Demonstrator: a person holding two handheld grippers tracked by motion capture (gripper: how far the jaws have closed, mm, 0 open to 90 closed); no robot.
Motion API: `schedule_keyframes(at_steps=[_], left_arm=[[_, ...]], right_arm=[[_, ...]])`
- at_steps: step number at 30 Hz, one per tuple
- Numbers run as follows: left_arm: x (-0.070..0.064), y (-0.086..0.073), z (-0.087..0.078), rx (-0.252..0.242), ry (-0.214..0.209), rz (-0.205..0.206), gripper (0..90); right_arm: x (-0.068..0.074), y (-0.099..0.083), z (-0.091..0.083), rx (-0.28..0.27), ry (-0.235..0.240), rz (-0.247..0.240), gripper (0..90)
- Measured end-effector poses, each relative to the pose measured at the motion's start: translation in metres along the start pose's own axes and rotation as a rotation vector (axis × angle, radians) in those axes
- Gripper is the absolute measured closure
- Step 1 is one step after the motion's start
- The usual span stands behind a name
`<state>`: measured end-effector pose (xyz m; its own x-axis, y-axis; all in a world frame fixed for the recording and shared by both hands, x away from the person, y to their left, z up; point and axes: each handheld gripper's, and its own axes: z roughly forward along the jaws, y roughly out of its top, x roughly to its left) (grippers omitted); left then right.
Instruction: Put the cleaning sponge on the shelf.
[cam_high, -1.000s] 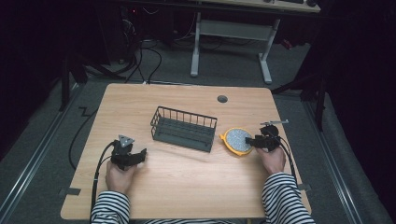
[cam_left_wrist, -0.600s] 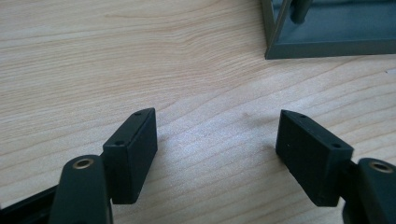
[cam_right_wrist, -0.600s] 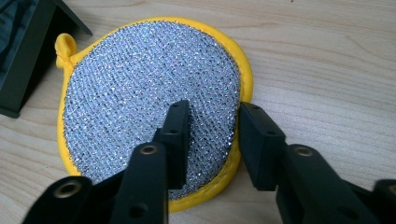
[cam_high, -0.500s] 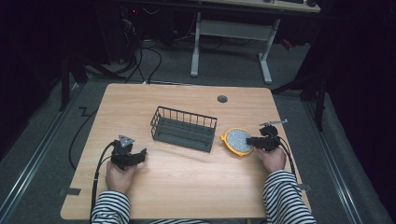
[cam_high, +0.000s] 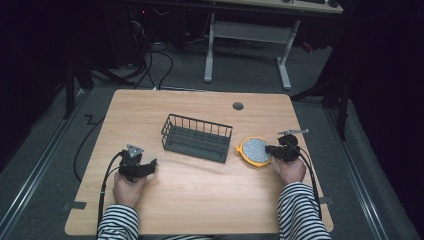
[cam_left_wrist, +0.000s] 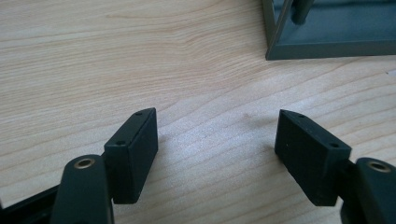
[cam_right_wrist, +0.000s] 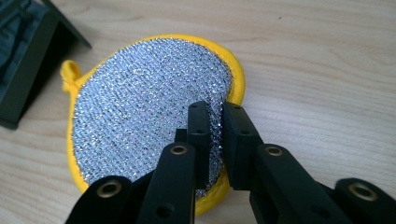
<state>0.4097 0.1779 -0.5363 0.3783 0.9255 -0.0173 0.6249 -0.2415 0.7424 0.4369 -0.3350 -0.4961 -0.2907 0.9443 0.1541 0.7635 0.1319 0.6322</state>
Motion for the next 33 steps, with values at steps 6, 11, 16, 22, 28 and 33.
schedule_keyframes(at_steps=[6,11,16,22,28,33], left_arm=[[0.000,0.000,0.000,-0.001,0.000,-0.001,30.6],[0.000,0.000,0.000,0.000,0.001,0.001,30.4],[0.000,0.000,0.000,-0.001,0.003,0.001,30.2],[0.000,0.000,0.000,-0.001,0.002,0.001,29.9],[-0.001,0.000,0.000,-0.001,0.003,0.004,29.9],[-0.001,0.000,0.000,-0.001,0.003,0.004,30.0]], right_arm=[[-0.005,0.003,0.001,-0.023,0.014,0.006,83.3],[-0.003,0.002,-0.011,-0.072,0.028,-0.031,83.4],[0.000,0.005,-0.022,-0.091,0.027,-0.063,83.4],[-0.002,0.006,-0.039,-0.116,0.000,-0.073,83.4],[0.006,0.017,-0.059,-0.149,0.002,-0.108,83.3],[0.015,0.024,-0.067,-0.155,-0.006,-0.142,83.3]])
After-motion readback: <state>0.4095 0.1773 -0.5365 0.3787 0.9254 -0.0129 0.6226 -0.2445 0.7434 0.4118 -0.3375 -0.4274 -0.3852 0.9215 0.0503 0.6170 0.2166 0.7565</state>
